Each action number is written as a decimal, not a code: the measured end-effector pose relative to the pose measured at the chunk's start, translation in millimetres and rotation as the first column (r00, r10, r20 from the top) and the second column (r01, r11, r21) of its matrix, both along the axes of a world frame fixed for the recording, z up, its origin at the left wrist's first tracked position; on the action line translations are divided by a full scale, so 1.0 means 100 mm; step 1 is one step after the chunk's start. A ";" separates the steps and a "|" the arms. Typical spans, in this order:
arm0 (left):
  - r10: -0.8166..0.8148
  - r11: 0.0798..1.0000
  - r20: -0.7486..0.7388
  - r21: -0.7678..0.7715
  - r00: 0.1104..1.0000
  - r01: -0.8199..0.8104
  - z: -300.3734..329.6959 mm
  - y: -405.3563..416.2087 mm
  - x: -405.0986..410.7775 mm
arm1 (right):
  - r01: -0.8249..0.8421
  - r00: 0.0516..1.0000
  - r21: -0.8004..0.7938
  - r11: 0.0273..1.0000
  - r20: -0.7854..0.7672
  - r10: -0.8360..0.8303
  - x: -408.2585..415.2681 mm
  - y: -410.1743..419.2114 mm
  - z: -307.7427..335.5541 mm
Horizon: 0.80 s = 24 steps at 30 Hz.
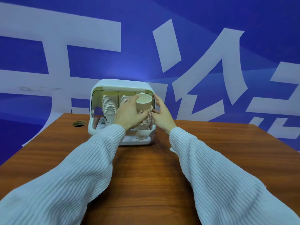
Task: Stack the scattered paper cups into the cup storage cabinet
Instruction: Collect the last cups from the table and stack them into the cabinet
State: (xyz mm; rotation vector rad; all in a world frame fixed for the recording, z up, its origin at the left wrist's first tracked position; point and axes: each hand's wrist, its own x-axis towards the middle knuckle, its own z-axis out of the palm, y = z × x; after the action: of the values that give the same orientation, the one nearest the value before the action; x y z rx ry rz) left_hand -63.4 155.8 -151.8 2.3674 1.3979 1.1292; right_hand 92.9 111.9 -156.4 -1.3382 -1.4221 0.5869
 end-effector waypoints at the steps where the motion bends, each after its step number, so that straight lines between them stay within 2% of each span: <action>1: -0.019 1.000 0.021 -0.024 1.000 0.019 -0.02 0.00 -0.03 | 0.010 0.999 0.007 1.000 0.042 -0.010 0.00 -0.01 0.00; 4: -0.054 0.998 0.040 -0.028 0.998 0.055 -0.02 -0.02 -0.08 | 0.062 0.985 0.043 0.997 0.159 -0.068 -0.03 -0.06 0.01; 8: -0.066 0.998 0.029 0.021 0.997 0.066 0.04 -0.04 -0.04 | 0.097 0.975 0.112 0.989 0.189 -0.117 -0.09 -0.10 0.00; 14: -0.043 0.998 -0.197 -0.056 0.979 0.032 0.06 0.05 -0.05 | 0.119 0.879 0.096 0.988 0.453 -0.150 -0.04 -0.07 -0.03; 16: -0.078 0.994 -0.181 -0.095 0.980 0.061 -0.02 0.06 -0.04 | 0.127 0.846 0.063 0.990 0.513 -0.142 -0.03 -0.05 -0.09; 20: -0.152 0.977 -0.031 -0.158 0.988 0.145 -0.16 -0.01 -0.02 | 0.111 0.841 -0.029 0.993 0.535 -0.079 -0.03 -0.05 -0.07; 24: -0.076 0.991 -0.004 -0.109 0.997 0.075 -0.19 -0.08 -0.09 | 0.022 0.870 -0.137 0.990 0.491 0.049 -0.09 -0.14 0.01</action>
State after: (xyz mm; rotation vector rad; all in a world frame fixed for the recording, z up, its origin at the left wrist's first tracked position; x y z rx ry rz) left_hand -72.9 147.7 -171.2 2.3304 1.3252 0.9993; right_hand 83.5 98.1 -155.7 -1.6718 -1.8288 0.3657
